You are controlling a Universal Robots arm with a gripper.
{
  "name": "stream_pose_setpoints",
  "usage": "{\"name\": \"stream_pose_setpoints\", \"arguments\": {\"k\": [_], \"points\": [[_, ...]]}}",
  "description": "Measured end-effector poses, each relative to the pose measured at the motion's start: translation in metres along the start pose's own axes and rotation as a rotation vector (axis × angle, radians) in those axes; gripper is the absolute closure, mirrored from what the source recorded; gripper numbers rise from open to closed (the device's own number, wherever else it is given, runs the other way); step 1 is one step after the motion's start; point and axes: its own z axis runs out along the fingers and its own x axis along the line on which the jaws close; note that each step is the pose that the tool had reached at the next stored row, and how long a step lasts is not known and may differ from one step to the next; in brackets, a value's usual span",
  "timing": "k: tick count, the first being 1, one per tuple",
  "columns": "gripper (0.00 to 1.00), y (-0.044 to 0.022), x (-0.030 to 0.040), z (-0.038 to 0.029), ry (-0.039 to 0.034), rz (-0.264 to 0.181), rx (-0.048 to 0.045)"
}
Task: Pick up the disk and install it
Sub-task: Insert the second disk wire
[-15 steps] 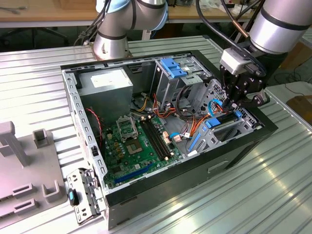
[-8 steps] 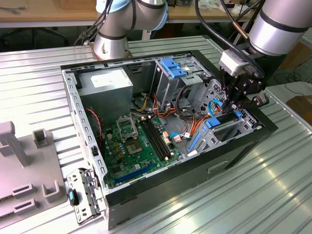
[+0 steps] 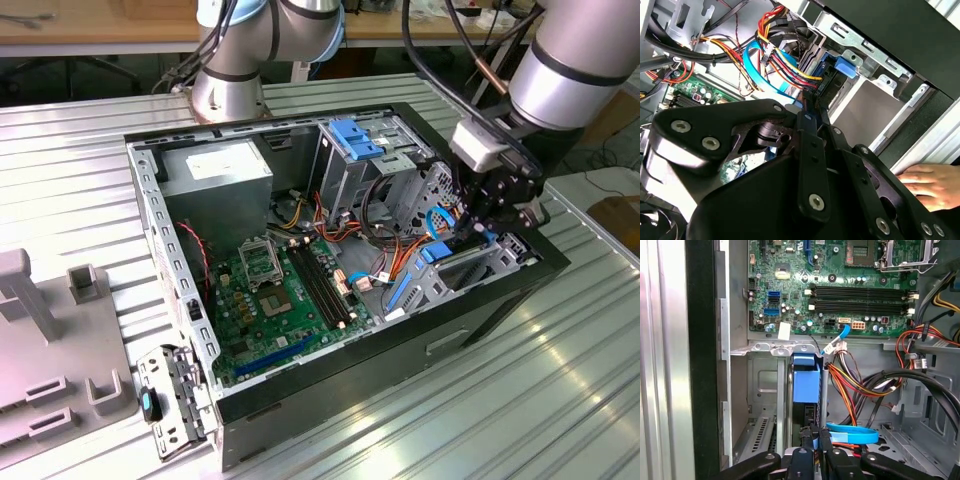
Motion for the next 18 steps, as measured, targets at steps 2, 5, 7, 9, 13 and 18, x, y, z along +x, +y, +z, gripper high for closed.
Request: {"name": "stream_pose_setpoints", "arguments": {"k": [2,5,7,9,13,18], "points": [[0.84,0.0001,0.0001,0.0009,0.0001,0.000,0.0000],[0.84,0.0003,0.0003,0.0026,-0.0001,0.000,0.0000],[0.84,0.0005,0.0005,0.0042,-0.0008,0.000,-0.0001],[0.84,0.0007,0.0007,0.0057,-0.0011,0.000,-0.0001],[0.84,0.0009,0.0008,0.0070,-0.0022,0.000,0.0000],[0.84,0.0008,0.0008,0.0072,-0.0027,0.000,0.0002]]}}
